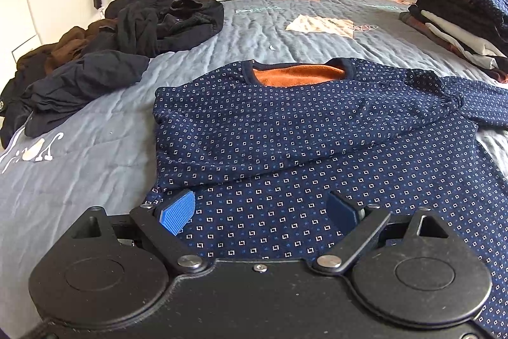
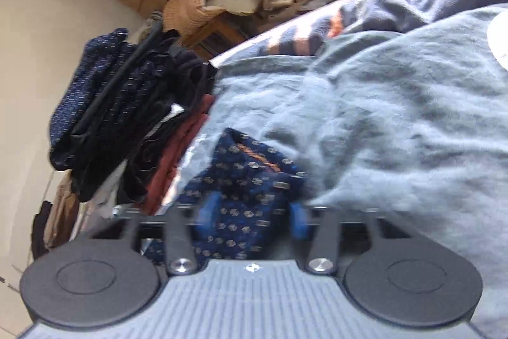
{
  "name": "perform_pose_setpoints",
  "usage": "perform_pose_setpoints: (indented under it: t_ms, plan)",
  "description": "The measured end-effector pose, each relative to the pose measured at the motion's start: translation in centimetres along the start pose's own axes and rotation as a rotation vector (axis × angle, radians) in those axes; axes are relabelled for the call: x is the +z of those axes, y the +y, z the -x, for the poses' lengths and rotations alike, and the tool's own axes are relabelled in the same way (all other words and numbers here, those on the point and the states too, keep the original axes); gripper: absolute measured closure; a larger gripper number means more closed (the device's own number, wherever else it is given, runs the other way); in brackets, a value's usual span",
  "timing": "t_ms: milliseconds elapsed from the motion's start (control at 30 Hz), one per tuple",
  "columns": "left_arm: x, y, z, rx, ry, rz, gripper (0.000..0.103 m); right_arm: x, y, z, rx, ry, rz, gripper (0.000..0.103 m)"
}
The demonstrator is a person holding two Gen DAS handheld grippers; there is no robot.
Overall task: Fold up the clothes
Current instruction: 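Grasp the other navy sleeve cuff with the right gripper, then lift the sleeve and fold it across the shirt body with the right gripper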
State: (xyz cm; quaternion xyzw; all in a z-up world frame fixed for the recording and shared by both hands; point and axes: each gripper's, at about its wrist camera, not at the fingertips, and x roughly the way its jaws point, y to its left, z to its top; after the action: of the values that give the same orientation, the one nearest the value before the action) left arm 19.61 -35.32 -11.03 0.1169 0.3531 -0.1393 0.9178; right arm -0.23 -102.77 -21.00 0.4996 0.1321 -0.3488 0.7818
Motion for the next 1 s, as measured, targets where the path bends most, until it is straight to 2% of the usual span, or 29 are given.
perform_pose_setpoints:
  t_ms: [33,133,233,433,533,733,1000]
  plan:
    - [0.0,0.0,0.0,0.001,0.001,0.0,0.014,0.0,-0.4,0.0,-0.008,0.002,-0.009,0.094]
    - [0.0,0.1,-0.1,0.001,0.004,0.003,0.014,0.0,-0.4,0.6,0.006,-0.013,-0.012,0.096]
    - [0.1,0.1,0.0,-0.004,0.002,0.008,0.014,0.4,1.3,1.8,0.045,-0.047,0.008,0.096]
    - [0.5,0.7,0.8,-0.025,-0.014,0.038,0.014,0.9,8.9,4.4,0.189,-0.057,0.13,0.096]
    - [1.0,1.4,1.4,-0.036,-0.028,0.066,0.014,-0.1,13.2,5.6,0.264,-0.037,0.196,0.096]
    - [1.9,3.9,2.8,-0.036,-0.055,0.122,0.014,-4.7,21.6,7.1,0.395,0.038,0.306,0.096]
    - [2.5,8.5,3.4,-0.028,-0.049,0.22,0.013,-14.1,31.2,7.4,0.519,0.171,0.433,0.096]
